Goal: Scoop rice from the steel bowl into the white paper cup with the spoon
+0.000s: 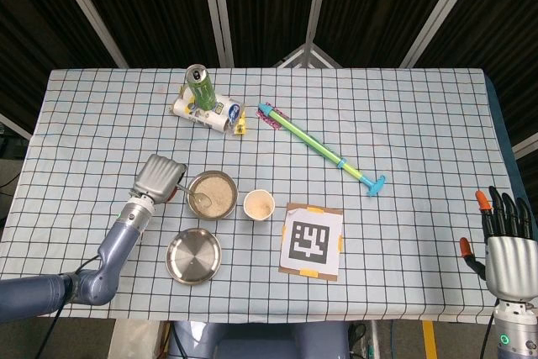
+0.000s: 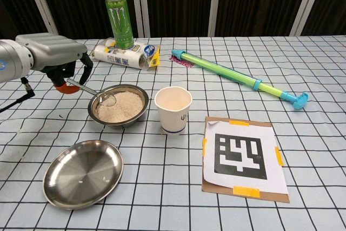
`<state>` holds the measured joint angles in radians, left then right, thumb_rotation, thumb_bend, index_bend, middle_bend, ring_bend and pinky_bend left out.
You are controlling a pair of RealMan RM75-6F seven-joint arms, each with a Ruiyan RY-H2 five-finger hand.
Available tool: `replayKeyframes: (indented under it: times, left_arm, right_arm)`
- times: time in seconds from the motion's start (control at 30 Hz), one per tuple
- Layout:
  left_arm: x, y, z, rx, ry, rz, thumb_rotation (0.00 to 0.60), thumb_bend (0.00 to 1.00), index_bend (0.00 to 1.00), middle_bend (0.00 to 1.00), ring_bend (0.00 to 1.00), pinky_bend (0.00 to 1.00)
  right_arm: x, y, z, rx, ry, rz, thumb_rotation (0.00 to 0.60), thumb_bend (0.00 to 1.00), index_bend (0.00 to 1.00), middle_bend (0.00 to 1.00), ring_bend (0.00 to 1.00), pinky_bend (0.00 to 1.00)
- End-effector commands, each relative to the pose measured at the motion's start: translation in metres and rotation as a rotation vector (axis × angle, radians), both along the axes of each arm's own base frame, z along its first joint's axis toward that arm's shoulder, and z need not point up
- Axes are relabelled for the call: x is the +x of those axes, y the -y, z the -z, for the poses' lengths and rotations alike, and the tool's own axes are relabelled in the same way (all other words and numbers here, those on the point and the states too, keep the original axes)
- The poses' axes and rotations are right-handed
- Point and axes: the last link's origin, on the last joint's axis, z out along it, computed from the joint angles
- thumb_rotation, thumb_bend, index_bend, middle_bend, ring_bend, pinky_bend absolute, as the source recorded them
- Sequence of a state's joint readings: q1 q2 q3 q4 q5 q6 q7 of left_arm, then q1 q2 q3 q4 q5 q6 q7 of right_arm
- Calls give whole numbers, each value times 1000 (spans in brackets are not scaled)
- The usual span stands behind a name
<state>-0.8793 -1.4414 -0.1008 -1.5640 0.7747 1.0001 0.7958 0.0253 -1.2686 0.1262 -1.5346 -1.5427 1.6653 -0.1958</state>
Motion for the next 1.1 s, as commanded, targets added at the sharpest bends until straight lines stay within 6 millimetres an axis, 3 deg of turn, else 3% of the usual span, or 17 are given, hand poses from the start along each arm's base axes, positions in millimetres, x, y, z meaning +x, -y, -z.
replayKeyframes:
  times: [0.03, 0.37, 0.8, 1.1]
  left_arm:
    - [5, -1, 1, 0, 6, 3, 600, 559, 561, 993, 1000, 1000]
    - [31, -7, 1, 0, 11, 34, 600, 559, 560, 993, 1000, 1000]
    - [88, -14, 3, 5, 20, 115, 600, 559, 559, 993, 1000, 1000]
    - [111, -14, 17, -2, -53, 181, 600, 559, 560, 993, 1000, 1000]
  right_arm:
    - [0, 0, 0, -1, 0, -1, 600, 383, 0, 0, 0, 0]
    - [0, -1, 0, -7, 2, -10, 600, 383, 0, 0, 0, 0]
    - [0, -1, 0, -9, 6, -13, 600, 383, 0, 0, 0, 0]
    - [0, -1, 0, -13, 8, -15, 600, 383, 0, 0, 0, 0]
